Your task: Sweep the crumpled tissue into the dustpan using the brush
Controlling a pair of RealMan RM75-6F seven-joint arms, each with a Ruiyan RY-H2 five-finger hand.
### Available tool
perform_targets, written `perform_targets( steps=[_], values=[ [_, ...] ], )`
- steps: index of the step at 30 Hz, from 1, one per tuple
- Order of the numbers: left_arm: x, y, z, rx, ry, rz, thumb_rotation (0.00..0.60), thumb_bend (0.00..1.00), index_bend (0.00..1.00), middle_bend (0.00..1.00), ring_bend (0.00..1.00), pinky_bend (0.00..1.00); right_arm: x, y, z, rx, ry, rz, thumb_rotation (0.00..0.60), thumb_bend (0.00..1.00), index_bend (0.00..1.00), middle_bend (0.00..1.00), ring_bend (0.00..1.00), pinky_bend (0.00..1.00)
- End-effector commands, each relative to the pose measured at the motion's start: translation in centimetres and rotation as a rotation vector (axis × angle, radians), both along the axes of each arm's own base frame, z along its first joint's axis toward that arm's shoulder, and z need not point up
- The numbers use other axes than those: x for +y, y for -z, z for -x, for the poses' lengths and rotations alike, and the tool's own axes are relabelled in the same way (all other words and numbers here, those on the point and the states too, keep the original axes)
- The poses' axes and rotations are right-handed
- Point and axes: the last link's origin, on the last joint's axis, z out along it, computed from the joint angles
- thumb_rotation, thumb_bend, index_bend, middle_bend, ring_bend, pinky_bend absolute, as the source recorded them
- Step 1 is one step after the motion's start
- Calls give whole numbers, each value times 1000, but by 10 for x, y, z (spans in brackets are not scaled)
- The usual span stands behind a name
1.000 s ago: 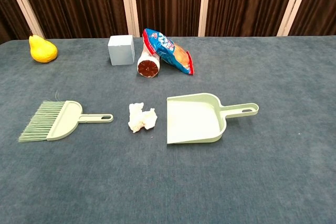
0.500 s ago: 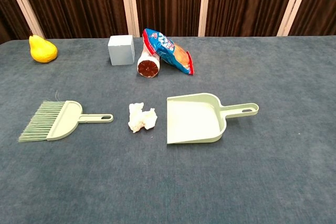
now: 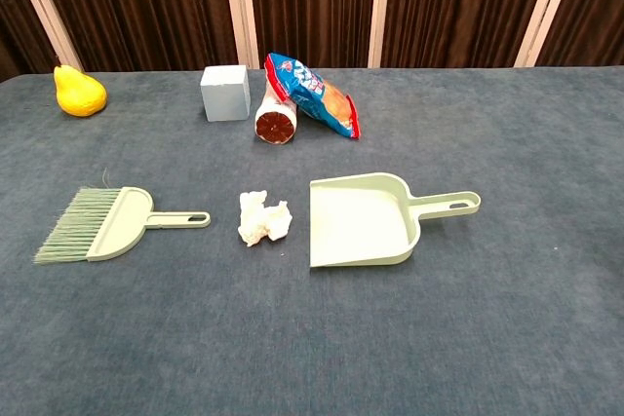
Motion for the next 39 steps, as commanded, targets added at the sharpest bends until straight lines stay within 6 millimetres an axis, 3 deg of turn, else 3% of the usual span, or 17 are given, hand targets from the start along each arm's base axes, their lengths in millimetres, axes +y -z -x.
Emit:
perform_targets(
  steps=[1,5,10,17,23,39],
  values=[
    [0,1,0,1,-2,1,600,0,0,0,0,31,-24,18,-23,13,-8,-38,600,369,88,777,794,817],
    [1,2,0,2,-5,7,600,0,0,0,0,31,-35,42,-40,43,-16,-67,600,368,164,822,835,844],
    [3,3,-1,2,-9,15,600,0,0,0,0,31,-45,73,-59,64,-26,-101,600,369,173,833,845,850],
    [5,4,-1,-3,-20,26,600,0,0,0,0,31,-50,110,-72,83,-12,-143,600,369,226,833,845,850],
    [5,5,-1,-8,-21,32,600,0,0,0,0,31,-54,130,-76,99,0,-158,600,369,258,833,845,850],
    [6,4,0,-19,-25,42,600,0,0,0,0,31,-52,151,-73,107,34,-179,600,370,317,833,845,850]
  ],
)
